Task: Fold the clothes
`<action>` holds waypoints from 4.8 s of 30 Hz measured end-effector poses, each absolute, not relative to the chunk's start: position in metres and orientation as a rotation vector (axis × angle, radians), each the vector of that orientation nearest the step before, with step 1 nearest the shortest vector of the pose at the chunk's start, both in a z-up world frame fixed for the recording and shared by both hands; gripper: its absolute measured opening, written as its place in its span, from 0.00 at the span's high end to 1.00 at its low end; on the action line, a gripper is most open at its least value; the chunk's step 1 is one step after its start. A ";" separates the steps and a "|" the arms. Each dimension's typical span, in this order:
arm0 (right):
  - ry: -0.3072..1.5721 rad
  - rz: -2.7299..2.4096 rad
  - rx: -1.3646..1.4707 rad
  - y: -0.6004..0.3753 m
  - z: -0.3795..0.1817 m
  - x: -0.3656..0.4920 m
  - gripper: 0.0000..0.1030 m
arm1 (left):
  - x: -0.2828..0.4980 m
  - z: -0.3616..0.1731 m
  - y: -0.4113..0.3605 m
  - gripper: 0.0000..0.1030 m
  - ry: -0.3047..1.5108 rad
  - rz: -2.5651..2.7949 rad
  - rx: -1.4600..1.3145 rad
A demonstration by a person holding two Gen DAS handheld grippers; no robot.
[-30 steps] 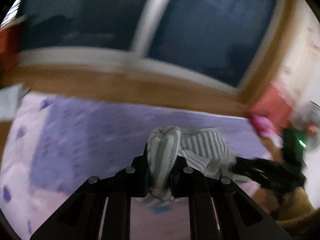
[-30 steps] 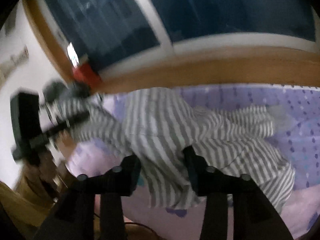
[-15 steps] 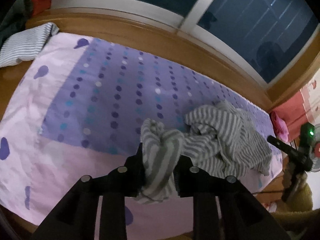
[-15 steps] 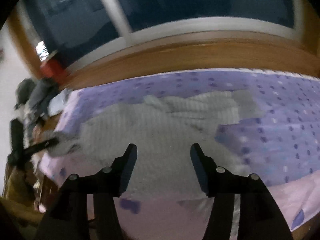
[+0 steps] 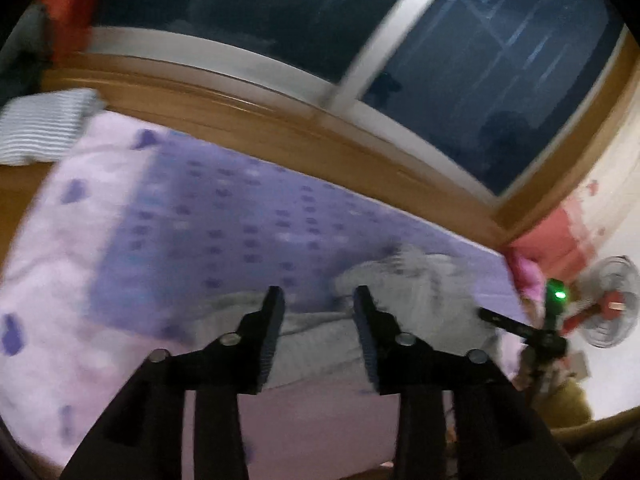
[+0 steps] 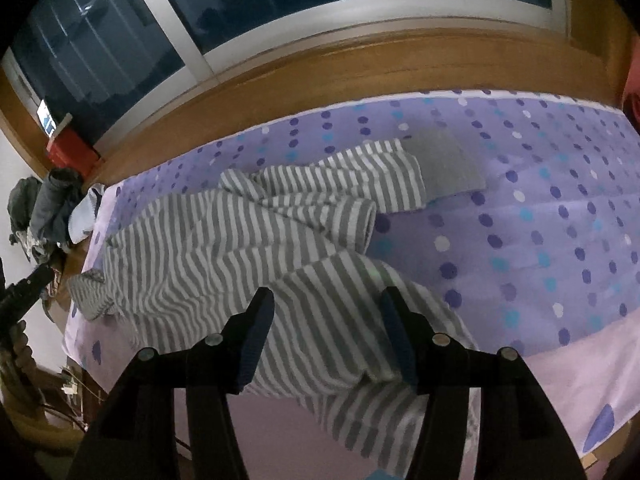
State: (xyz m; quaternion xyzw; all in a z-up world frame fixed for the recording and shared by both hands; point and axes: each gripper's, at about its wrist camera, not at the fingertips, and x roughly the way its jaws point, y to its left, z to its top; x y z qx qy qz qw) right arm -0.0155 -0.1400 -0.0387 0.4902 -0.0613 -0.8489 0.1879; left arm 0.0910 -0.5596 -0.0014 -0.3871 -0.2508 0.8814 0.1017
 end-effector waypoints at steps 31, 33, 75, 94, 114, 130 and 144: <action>-0.032 -2.267 1.369 -0.184 -0.066 -0.002 0.72 | -0.151 -0.069 -0.310 0.58 0.085 2.065 -1.507; -0.047 -2.265 1.370 -0.183 -0.066 0.003 0.72 | -0.151 -0.077 -0.285 0.58 0.262 2.062 -1.509; -0.005 -2.753 0.945 -0.053 0.033 -0.026 0.87 | 0.087 0.029 -0.558 0.92 -0.755 2.832 -1.279; -0.442 -2.754 1.331 0.008 -0.038 0.037 0.51 | 0.067 -0.013 -0.483 0.64 -0.478 2.567 -1.475; -0.362 -2.609 1.335 0.028 -0.042 -0.016 0.46 | -0.072 -0.056 -0.253 0.60 0.169 2.223 -1.558; -0.119 -2.337 1.370 0.010 -0.089 -0.067 0.38 | -0.053 -0.078 -0.243 0.54 0.143 2.480 -1.639; 0.046 -2.517 1.364 -0.015 -0.088 -0.049 0.58 | -0.028 -0.073 -0.254 0.63 0.105 2.610 -1.489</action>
